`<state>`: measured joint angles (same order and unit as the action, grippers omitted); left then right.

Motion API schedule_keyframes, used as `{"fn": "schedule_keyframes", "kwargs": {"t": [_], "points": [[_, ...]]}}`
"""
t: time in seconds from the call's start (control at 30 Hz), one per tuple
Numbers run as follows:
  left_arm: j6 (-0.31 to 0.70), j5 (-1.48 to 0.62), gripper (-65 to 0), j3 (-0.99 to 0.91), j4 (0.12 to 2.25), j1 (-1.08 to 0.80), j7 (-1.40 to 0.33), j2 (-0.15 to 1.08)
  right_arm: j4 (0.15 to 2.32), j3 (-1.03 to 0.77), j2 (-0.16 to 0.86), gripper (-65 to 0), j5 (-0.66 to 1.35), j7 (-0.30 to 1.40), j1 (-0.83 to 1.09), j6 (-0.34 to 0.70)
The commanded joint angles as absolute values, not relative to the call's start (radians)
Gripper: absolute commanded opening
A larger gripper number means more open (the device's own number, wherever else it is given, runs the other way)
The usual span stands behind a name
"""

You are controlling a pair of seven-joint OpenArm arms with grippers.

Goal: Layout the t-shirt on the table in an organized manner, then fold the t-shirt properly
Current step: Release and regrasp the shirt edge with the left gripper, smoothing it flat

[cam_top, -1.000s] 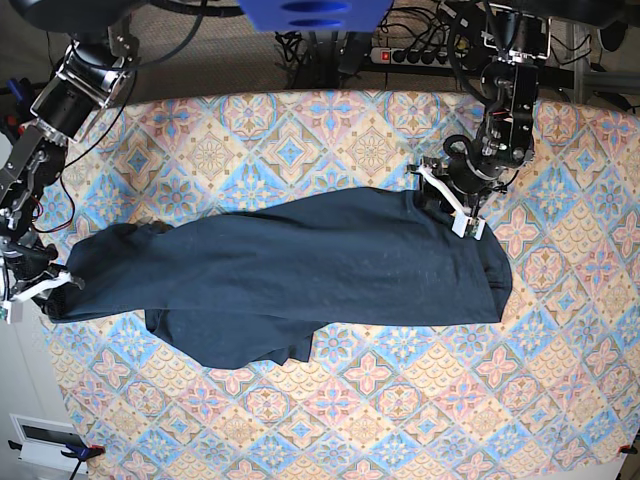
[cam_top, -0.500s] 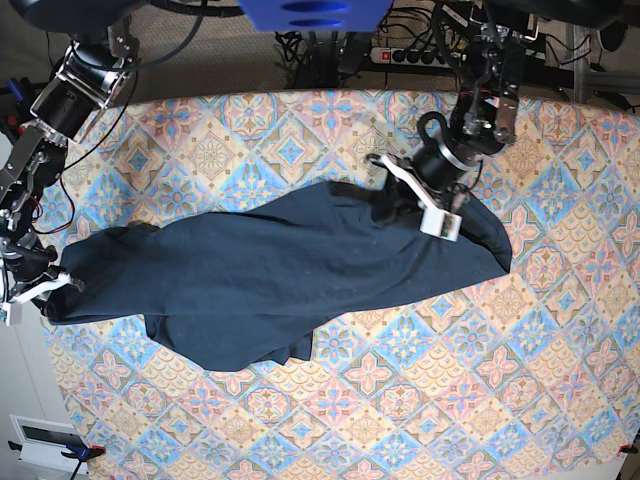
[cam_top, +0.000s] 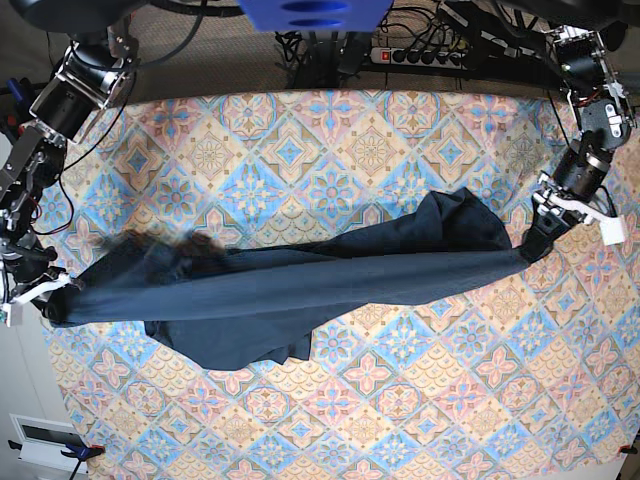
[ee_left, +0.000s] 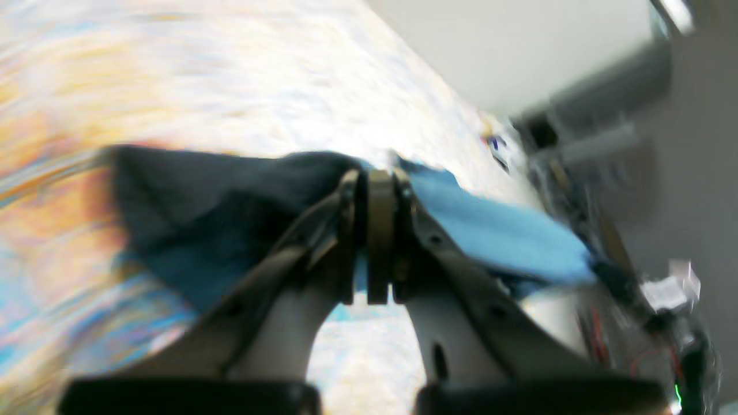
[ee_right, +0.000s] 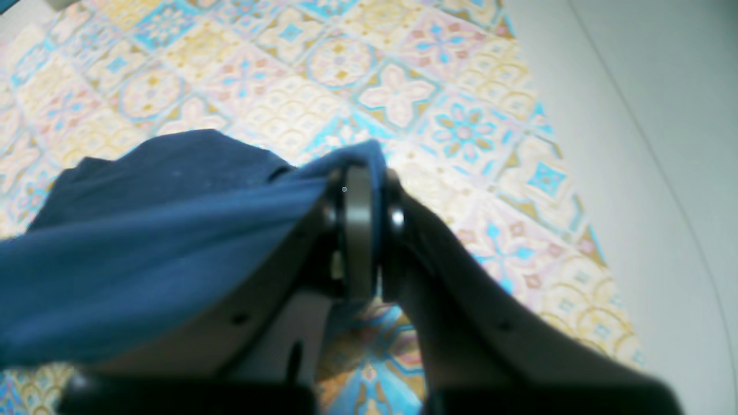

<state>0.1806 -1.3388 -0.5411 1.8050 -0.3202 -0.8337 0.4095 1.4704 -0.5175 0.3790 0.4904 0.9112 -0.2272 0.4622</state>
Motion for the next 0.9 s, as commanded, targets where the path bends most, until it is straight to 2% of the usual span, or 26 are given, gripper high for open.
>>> {"fn": "schedule_keyframes", "kwargs": {"t": [0.0, 0.1, 0.3, 0.57, 0.67, 0.87], "points": [[0.186, -1.343, -65.0, -0.549, 1.782, -0.288, -0.812, 0.423, 1.483, -0.522, 0.403, -63.9, 0.496, 0.883, -0.251, 0.458], [0.186, -1.270, -65.0, -0.549, 1.681, -0.236, -0.871, 0.430, 1.465, -0.521, 0.403, -63.9, 0.496, 0.883, -0.251, 0.458], [0.186, -1.099, -65.0, -0.538, 1.667, -0.179, -1.023, 0.430, 1.372, -0.521, 0.403, -63.9, 0.495, 0.860, -0.251, 0.458], [0.186, -0.975, -64.3, -0.291, 1.669, -0.159, -1.109, 0.542, 1.279, -0.522, 0.409, -63.9, 0.483, 0.771, -0.280, 0.458], [0.186, -0.970, -64.3, -0.226, 1.669, -0.159, -1.102, 0.576, 1.273, -0.522, 0.409, -63.9, 0.398, 0.763, -0.315, 0.456], [0.188, -0.970, -64.3, -0.219, 1.669, -0.159, -1.110, 0.610, 1.277, -0.526, 0.406, -63.9, 0.196, 0.743, -0.364, 0.456]]}}
